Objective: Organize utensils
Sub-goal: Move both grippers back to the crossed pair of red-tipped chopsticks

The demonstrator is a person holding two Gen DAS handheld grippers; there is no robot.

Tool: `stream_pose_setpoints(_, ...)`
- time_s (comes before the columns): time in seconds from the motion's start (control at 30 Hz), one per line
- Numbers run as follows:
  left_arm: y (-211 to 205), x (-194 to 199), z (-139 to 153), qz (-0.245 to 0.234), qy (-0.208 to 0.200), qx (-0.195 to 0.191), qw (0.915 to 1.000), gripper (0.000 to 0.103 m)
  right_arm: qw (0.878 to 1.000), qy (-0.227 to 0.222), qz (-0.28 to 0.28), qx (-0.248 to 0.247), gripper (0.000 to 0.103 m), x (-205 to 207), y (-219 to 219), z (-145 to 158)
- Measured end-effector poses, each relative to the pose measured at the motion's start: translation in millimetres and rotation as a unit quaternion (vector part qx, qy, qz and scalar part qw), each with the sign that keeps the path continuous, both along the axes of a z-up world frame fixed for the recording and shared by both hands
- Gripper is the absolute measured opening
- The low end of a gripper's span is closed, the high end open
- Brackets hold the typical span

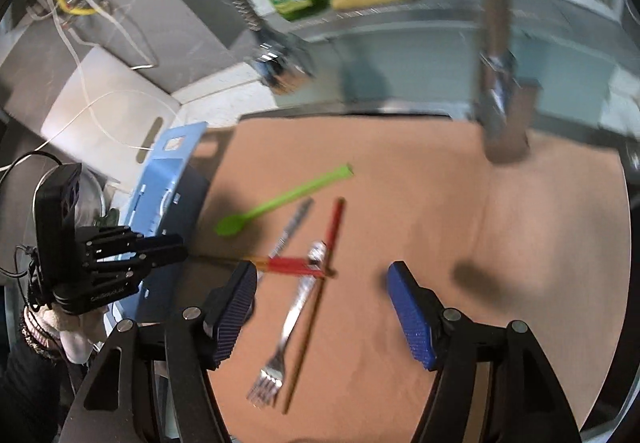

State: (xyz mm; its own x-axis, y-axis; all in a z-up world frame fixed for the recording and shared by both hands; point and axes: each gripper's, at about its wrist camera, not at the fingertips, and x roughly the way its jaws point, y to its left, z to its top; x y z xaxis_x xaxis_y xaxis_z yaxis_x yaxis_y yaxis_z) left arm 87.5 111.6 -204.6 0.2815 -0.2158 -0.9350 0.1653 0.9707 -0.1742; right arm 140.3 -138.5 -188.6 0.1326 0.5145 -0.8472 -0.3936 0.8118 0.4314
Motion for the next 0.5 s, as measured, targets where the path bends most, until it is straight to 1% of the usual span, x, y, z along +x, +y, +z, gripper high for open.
stream_pose_setpoints(0.1, -5.1, 5.5, -9.2, -0.015, 0.02, 0.0, 0.9997, 0.014, 1.0, 0.023, -0.014, 0.008, 0.064, -4.8, -11.1, -8.2)
stream_pose_setpoints(0.2, -10.1, 10.2, -16.9, -0.028, 0.029, 0.014, 0.9991, 0.014, 0.998, 0.052, -0.029, 0.027, 0.064, -8.9, -20.4, -15.3)
stream_pose_setpoints(0.23, -9.4, 12.2, -19.0, -0.029, 0.034, 0.014, 0.9989, 0.014, 0.997, 0.059, -0.032, 0.033, 0.063, -9.9, -21.1, -16.6)
stream_pose_setpoints(0.4, -10.3, 22.8, -33.0, -0.034, 0.057, 0.006, 0.9978, 0.014, 0.995, 0.077, -0.037, 0.052, 0.061, -18.1, -19.9, -19.7)
stream_pose_setpoints(0.47, -10.3, 26.5, -37.9, -0.036, 0.07, -0.011, 0.9969, 0.014, 0.994, 0.081, -0.036, 0.057, 0.061, -20.4, -18.7, -21.4)
stream_pose_setpoints(0.5, -10.1, 28.2, -40.0, -0.036, 0.073, -0.013, 0.9966, 0.014, 0.994, 0.083, -0.036, 0.058, 0.061, -22.2, -18.3, -21.7)
